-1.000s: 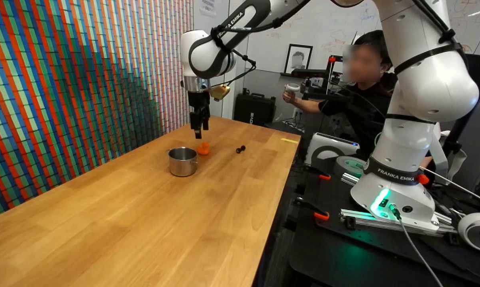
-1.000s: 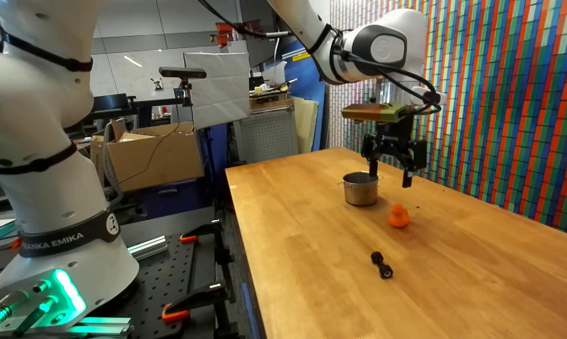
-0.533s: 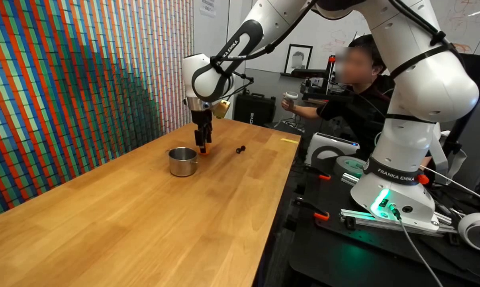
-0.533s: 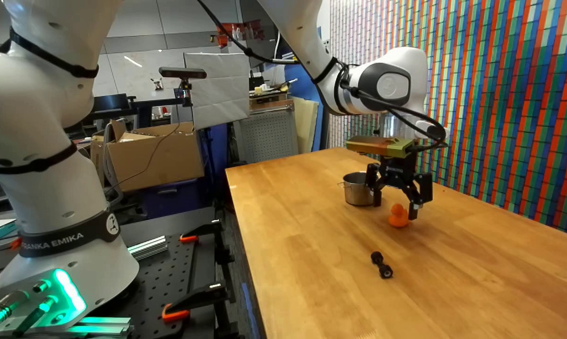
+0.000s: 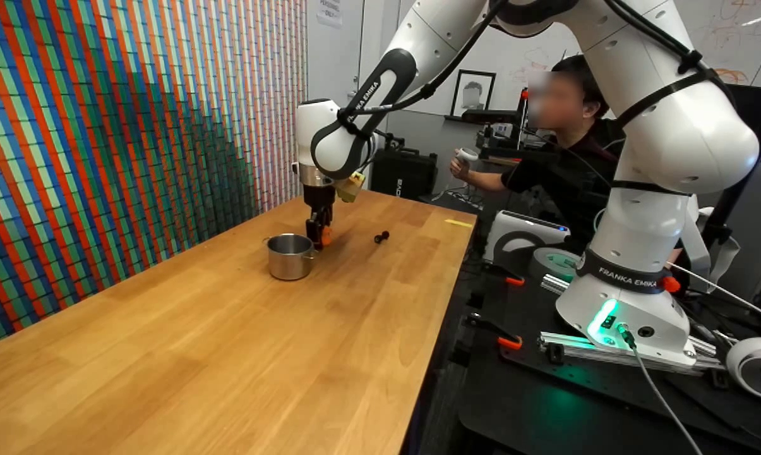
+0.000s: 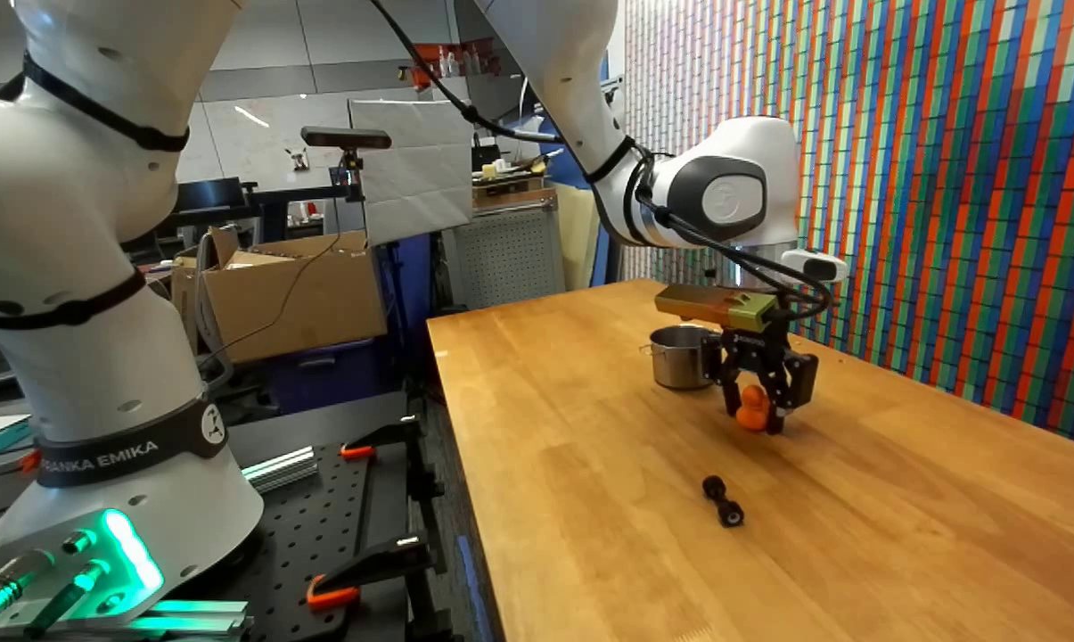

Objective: Put the orange object in the silver pot

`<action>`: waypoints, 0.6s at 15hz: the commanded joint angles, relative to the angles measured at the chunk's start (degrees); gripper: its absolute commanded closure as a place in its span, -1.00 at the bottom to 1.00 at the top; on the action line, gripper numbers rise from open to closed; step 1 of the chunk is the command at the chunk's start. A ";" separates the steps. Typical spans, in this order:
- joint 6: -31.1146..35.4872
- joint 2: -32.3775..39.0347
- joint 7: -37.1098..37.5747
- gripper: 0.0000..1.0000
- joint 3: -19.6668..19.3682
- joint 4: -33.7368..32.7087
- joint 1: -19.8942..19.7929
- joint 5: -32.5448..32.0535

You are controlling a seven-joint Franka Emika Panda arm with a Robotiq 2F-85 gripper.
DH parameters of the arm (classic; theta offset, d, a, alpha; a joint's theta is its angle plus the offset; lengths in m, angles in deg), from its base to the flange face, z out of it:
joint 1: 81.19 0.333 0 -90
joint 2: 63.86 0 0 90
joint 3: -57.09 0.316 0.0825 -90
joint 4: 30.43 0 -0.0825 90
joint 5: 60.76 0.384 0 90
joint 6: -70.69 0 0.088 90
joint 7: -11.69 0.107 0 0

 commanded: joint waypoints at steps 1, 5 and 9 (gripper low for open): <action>5.08 -0.52 1.44 0.45 -0.06 2.15 -0.33 0.49; -1.28 -2.31 1.07 0.63 0.40 1.74 -0.86 1.65; -8.56 -6.67 0.32 0.63 1.50 1.54 -1.60 3.80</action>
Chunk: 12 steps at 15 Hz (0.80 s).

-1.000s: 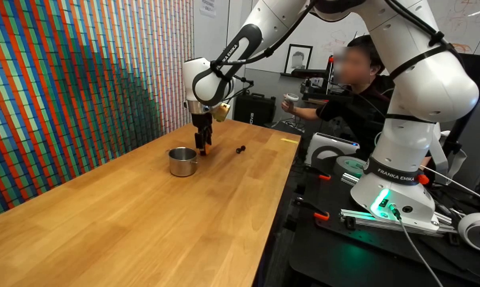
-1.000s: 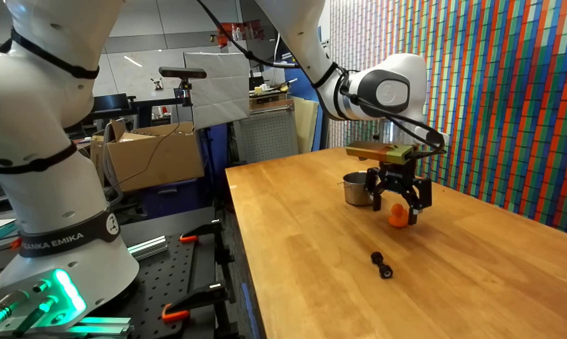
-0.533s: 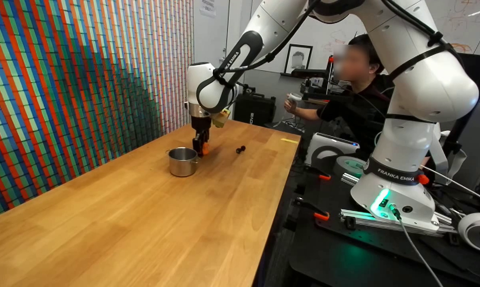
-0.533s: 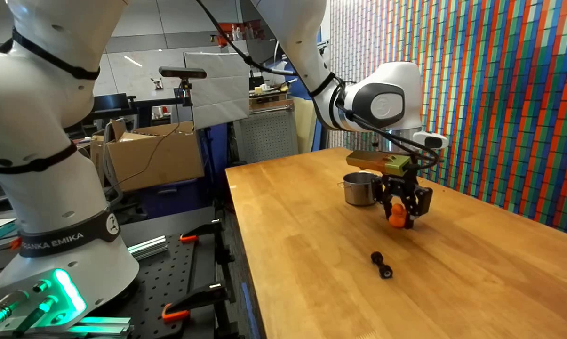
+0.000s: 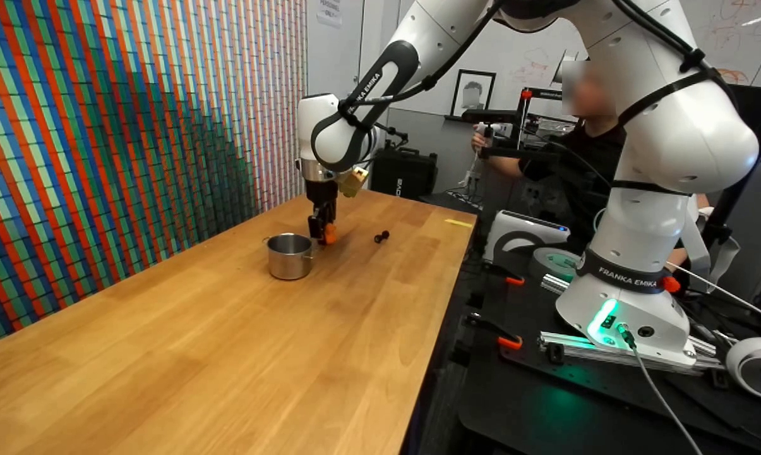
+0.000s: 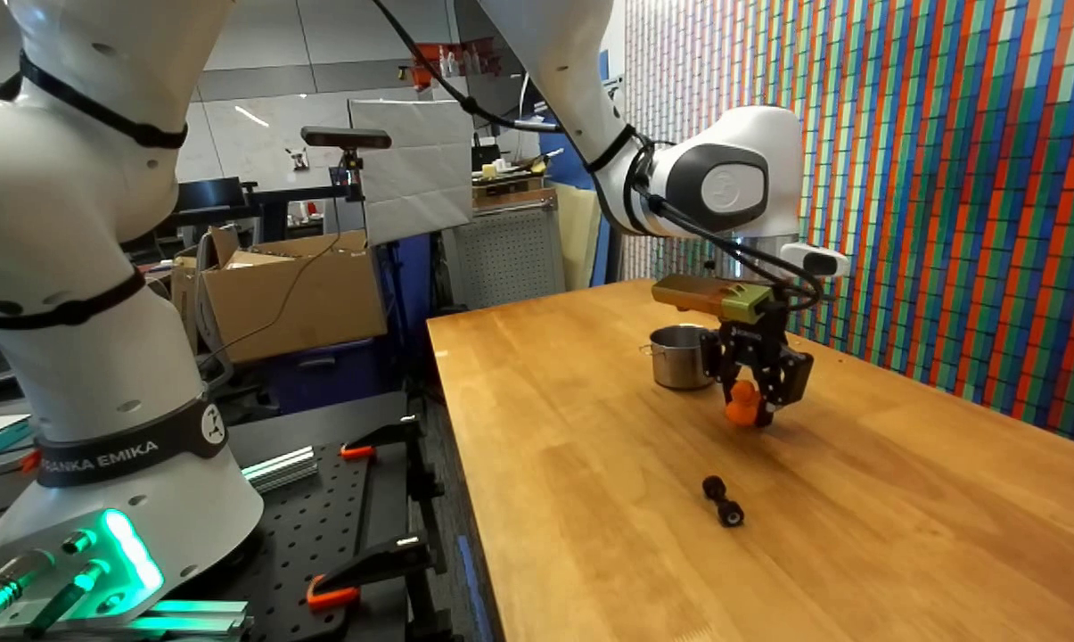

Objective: Put the orange object in the silver pot

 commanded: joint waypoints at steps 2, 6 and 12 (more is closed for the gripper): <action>-8.59 -7.17 -0.30 0.63 1.84 0.58 -1.18 3.74; -11.49 -11.00 0.54 0.63 3.79 0.94 -0.93 8.85; -8.81 -10.71 5.22 0.63 5.96 1.78 1.83 13.99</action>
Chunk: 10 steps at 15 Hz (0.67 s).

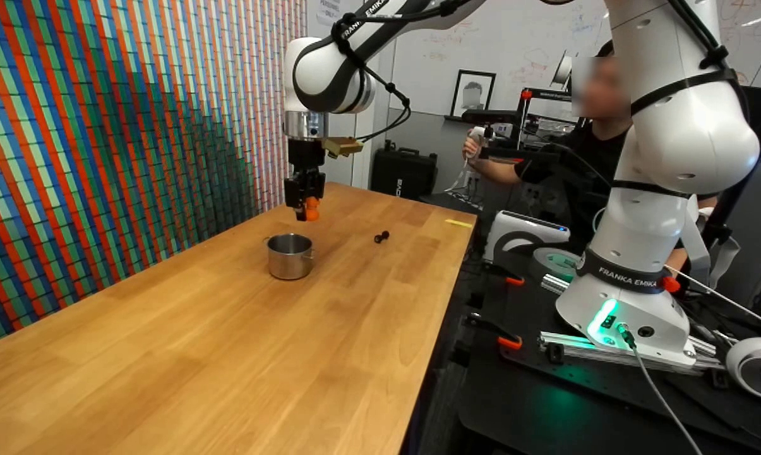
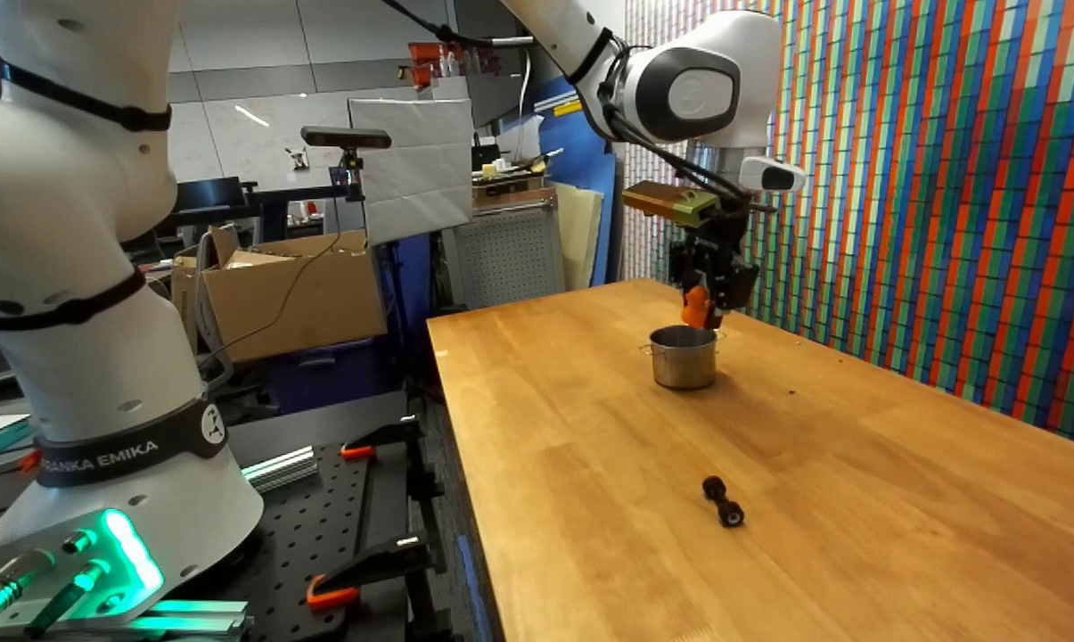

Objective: Put the orange object in the silver pot

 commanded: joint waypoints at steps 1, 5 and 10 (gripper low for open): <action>2.04 -0.57 2.91 0.63 1.04 1.73 1.77 2.48; 8.89 -0.03 4.66 0.63 1.26 3.54 3.97 1.80; 10.99 -0.11 7.66 -0.49 0.69 4.87 5.48 1.07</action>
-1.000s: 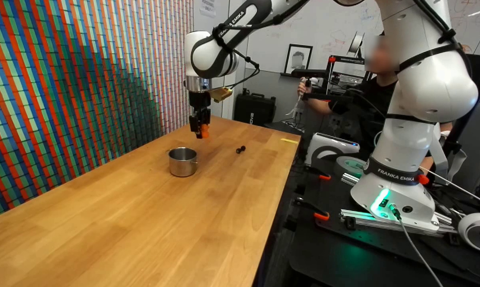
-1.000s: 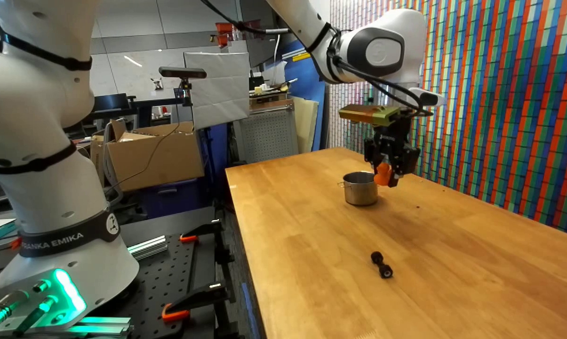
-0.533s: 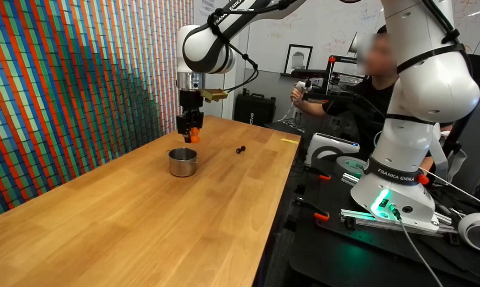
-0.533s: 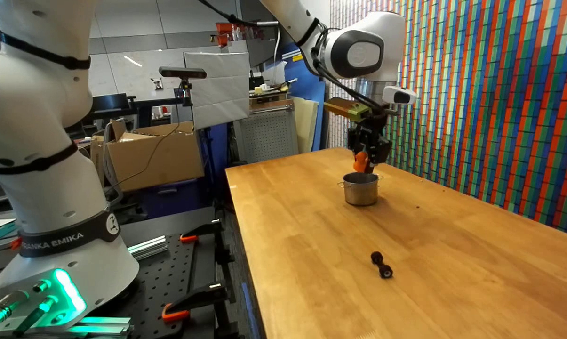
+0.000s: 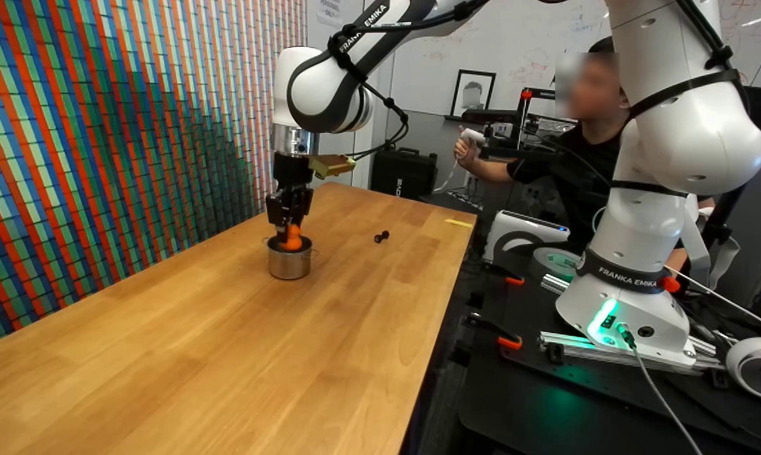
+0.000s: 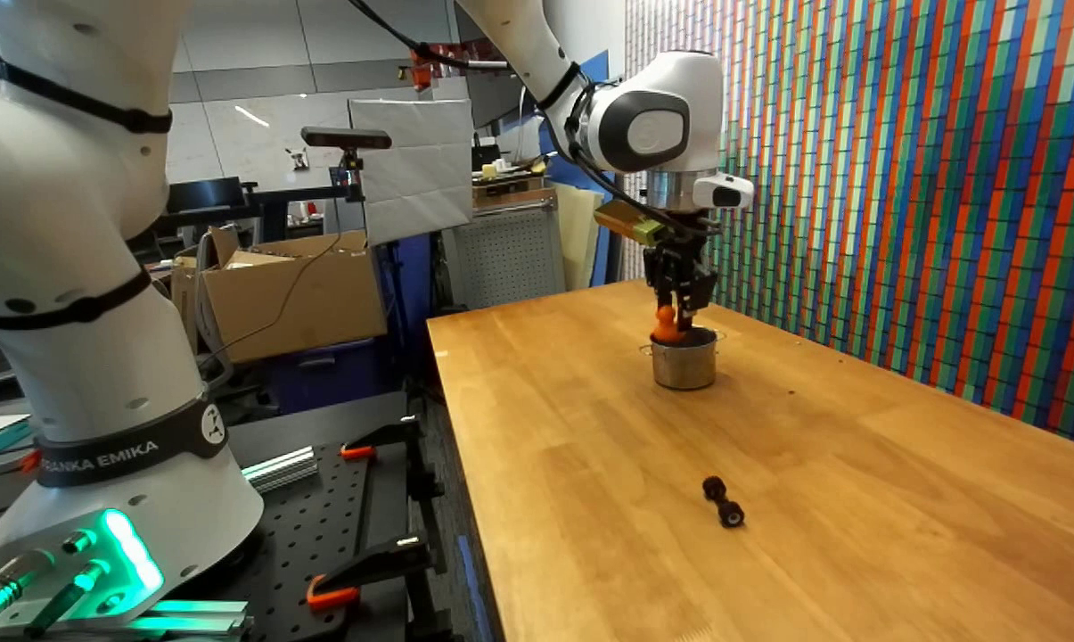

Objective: Put the orange object in the silver pot

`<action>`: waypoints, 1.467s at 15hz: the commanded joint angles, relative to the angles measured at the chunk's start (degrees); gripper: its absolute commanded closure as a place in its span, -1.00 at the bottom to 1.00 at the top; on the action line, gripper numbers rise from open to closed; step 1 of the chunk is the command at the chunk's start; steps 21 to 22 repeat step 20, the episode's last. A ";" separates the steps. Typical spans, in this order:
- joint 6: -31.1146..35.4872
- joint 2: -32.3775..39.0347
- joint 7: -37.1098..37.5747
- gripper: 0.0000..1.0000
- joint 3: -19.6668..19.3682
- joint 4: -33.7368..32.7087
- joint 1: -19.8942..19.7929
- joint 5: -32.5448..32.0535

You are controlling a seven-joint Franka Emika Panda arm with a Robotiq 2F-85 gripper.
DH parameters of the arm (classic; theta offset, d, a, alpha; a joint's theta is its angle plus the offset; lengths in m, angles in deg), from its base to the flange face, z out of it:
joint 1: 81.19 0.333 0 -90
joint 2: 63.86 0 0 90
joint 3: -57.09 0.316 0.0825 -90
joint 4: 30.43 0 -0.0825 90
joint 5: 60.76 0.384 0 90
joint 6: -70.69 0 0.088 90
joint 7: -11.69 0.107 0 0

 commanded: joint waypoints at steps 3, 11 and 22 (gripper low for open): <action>-0.10 -0.91 4.55 -0.98 -1.33 1.14 1.53 -0.87; -26.16 -10.64 3.45 -1.00 -4.90 -3.86 0.50 -8.64; -41.26 -17.87 3.03 -1.00 -3.79 -7.68 -0.12 -8.08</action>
